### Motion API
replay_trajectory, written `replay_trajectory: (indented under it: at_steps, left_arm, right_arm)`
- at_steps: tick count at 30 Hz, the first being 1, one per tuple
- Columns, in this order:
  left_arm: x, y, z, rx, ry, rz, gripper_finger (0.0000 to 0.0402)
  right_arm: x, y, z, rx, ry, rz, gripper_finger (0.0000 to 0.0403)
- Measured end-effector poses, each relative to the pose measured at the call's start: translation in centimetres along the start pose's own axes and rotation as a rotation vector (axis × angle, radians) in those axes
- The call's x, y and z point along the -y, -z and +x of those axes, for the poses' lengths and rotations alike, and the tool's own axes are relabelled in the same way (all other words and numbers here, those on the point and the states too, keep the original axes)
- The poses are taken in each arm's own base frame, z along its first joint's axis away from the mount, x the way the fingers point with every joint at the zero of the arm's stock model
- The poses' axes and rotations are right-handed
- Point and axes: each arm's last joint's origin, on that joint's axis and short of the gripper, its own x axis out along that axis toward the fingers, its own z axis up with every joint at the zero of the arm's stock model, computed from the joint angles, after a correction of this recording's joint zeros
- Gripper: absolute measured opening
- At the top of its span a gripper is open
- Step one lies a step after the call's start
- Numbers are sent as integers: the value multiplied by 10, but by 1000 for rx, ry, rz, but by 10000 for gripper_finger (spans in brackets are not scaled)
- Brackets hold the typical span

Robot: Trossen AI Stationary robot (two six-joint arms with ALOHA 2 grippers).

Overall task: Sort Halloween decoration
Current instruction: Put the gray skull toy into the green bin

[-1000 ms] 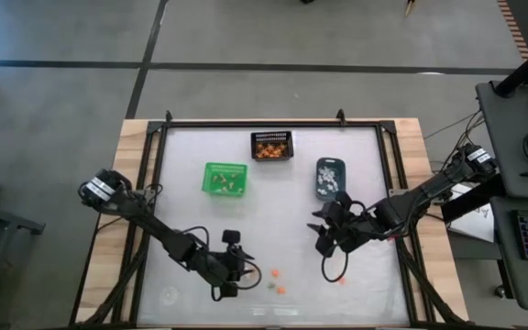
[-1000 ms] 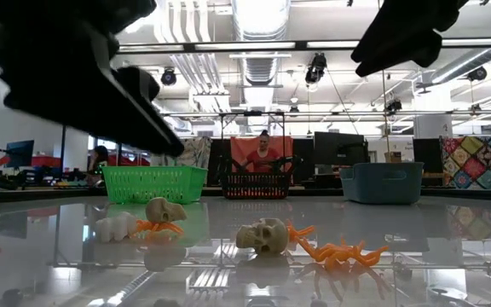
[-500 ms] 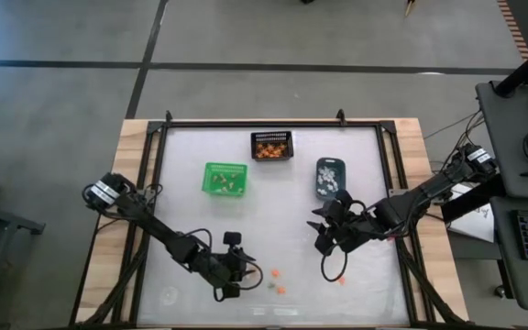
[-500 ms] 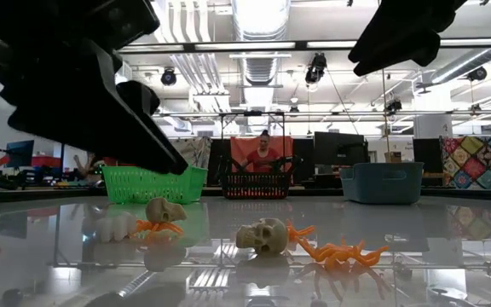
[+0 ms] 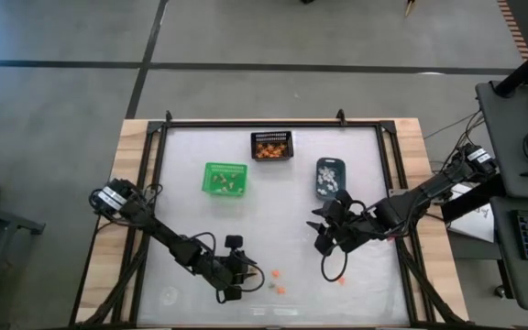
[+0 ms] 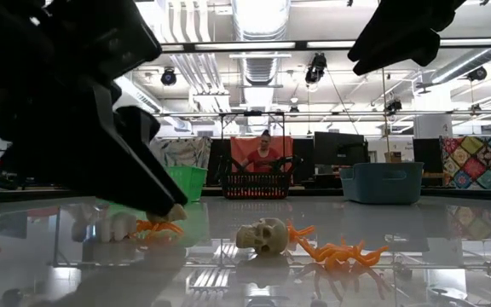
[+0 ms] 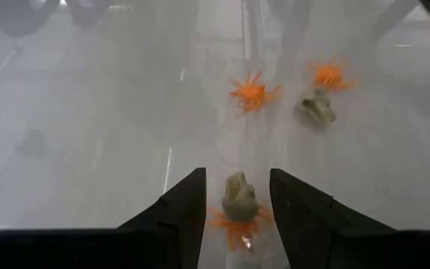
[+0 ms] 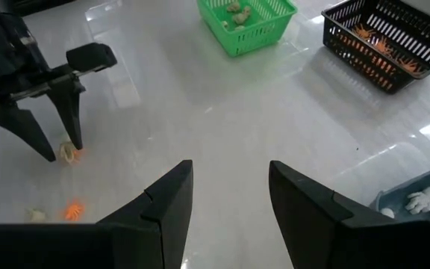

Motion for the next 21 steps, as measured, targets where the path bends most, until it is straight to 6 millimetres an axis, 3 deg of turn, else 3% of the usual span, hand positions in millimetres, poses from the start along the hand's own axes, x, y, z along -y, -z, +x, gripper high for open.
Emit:
replay_trajectory:
  at_steps: [13, 21]
  left_arm:
    - [1, 2, 2, 0, 8, -22, 129]
    - [1, 2, 2, 0, 8, -21, 79]
  right_arm:
    - [0, 0, 0, 0, 0, 0, 166]
    - [0, 0, 0, 0, 0, 0, 166]
